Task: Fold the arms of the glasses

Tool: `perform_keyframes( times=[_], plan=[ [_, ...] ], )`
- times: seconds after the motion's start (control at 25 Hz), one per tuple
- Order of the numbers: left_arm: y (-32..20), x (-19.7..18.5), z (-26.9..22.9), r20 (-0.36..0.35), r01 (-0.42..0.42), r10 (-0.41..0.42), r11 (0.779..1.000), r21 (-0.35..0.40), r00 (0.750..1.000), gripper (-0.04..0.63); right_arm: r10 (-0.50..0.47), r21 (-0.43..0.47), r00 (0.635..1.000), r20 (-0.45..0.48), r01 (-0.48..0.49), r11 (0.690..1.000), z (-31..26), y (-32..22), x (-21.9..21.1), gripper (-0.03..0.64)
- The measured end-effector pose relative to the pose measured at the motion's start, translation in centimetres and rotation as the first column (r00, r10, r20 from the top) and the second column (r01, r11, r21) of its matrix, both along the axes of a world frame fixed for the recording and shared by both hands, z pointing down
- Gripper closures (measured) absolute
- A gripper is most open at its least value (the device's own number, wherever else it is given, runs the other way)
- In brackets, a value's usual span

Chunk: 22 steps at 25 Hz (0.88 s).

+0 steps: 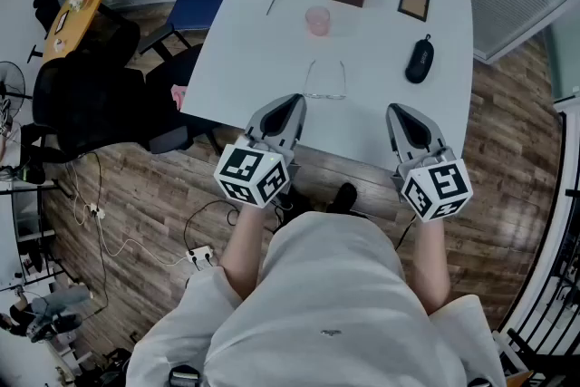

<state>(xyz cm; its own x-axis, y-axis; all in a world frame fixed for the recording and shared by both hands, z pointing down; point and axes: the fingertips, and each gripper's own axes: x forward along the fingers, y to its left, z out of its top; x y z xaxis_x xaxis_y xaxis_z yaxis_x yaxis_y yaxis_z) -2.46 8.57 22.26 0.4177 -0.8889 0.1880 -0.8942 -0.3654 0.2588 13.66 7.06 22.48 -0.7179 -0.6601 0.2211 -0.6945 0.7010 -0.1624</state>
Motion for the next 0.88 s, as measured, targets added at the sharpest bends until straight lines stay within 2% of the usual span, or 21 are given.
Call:
perform_keyframes(
  times=[0.24,0.68,0.88],
  plan=[
    [1.6,0.2,0.0,-0.035,-0.002,0.002,1.000,0.004,0.999,0.575,-0.007,0.015,1.000,0.015,0.006,1.000,-0.3,1.4,0.3,0.612],
    [2.8,1.0,-0.2,-0.025,0.004,-0.004,1.000,0.005,1.000,0.575,-0.025,0.040,1.000,-0.006,0.025,0.999,-0.1,3.0,0.6,0.612],
    [3.3,1.7,-0.3,-0.028,0.009,-0.009,1.000,0.001,1.000,0.575,-0.014,0.026,1.000,0.026,0.013,1.000,0.0,3.3,1.0,0.612]
  ],
)
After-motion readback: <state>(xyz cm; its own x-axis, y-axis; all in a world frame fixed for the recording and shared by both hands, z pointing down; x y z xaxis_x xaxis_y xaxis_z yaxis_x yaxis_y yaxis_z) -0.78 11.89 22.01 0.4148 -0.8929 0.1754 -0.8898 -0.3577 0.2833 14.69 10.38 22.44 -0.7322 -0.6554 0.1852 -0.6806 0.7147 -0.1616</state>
